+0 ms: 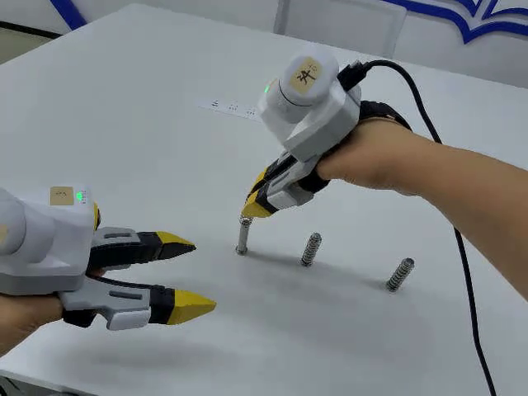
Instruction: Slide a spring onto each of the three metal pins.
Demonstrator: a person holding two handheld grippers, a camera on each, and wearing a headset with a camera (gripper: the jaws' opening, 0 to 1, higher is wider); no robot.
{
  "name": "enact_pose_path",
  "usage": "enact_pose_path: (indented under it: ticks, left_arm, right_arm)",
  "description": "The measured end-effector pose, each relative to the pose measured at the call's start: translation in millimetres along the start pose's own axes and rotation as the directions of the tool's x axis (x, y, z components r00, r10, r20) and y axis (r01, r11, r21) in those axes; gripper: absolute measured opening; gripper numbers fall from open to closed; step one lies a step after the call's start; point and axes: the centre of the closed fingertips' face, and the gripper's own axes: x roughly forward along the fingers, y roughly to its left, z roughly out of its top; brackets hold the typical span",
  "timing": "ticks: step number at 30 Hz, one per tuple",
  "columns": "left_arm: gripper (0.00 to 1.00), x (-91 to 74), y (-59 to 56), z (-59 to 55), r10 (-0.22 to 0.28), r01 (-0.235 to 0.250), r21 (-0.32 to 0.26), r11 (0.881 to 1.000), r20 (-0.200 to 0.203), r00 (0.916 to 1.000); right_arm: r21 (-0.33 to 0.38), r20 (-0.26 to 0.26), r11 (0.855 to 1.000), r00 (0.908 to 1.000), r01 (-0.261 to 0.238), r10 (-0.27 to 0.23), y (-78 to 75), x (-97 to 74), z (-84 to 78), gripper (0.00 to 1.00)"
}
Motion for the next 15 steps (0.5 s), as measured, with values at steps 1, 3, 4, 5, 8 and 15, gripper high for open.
enact_pose_path:
  ticks: [1,3,4,5,8,15]
  left_arm:
    - [0.52,-0.1,-0.1,-0.2,-0.001,0.001,0.000,1.000,0.000,1.0000]
    - [0.52,-0.2,-0.1,-0.6,-0.001,0.001,-0.001,1.000,-0.001,1.0000]
    - [0.52,-0.2,0.0,-1.0,-0.001,0.001,-0.001,1.000,-0.002,1.0000]
    - [0.52,-0.2,-0.2,-1.3,-0.001,0.001,-0.002,1.000,-0.003,1.0000]
    - [0.52,0.2,-0.7,-1.7,-0.004,0.004,-0.001,1.000,-0.005,1.0000]
    - [0.52,0.7,-0.1,-0.9,-0.005,0.005,-0.001,1.000,-0.004,1.0000]
  right_arm:
    - [0.000,-0.005,1.000,1.0000,-0.002,0.002,0.0,1.4,-0.7,0.12]
    - [0.000,-0.011,1.000,0.9999,-0.004,0.004,0.1,3.4,-1.7,0.12]
    - [0.001,-0.018,1.000,0.9998,-0.006,0.006,-0.1,5.2,-2.8,0.12]
    - [0.001,-0.023,1.000,0.9997,-0.006,0.006,-1.2,7.3,-4.1,0.12]
    - [0.005,-0.038,1.000,0.9992,-0.013,0.013,-2.0,12.2,-7.0,0.12]
    - [0.013,-0.066,1.000,0.9975,-0.024,0.025,1.1,22.8,-11.3,0.12]
